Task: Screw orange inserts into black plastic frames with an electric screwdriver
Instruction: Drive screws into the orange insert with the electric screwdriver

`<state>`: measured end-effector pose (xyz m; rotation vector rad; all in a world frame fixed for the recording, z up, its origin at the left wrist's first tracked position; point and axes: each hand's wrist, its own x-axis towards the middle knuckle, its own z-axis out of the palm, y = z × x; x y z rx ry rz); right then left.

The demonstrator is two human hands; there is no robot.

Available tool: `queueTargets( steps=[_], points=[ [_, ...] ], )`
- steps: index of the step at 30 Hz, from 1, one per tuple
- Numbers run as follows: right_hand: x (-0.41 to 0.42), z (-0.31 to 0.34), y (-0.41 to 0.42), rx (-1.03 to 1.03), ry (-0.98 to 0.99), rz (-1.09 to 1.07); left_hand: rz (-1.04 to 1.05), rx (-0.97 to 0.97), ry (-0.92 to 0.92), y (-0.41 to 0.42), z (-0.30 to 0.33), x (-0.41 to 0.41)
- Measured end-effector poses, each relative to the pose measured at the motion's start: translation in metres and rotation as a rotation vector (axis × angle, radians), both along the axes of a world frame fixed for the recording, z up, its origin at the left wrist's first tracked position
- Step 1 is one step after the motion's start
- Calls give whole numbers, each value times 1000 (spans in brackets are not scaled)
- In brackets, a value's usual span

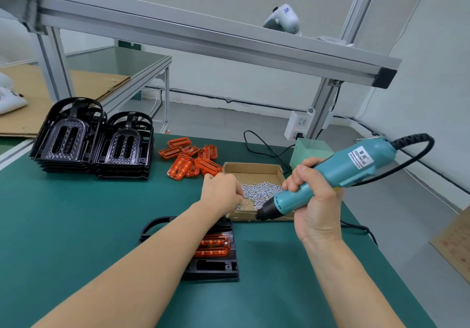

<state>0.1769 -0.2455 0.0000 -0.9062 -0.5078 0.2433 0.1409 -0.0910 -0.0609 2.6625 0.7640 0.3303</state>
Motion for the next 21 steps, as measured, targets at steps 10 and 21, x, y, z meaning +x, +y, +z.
queueTargets(
  steps=[10,21],
  points=[
    [7,-6,-4,-5,-23,-20,61,275,166,-3,-8,20],
    [3,-6,-4,0,-21,-2,-23,334,149,-5,-6,17]
  ],
)
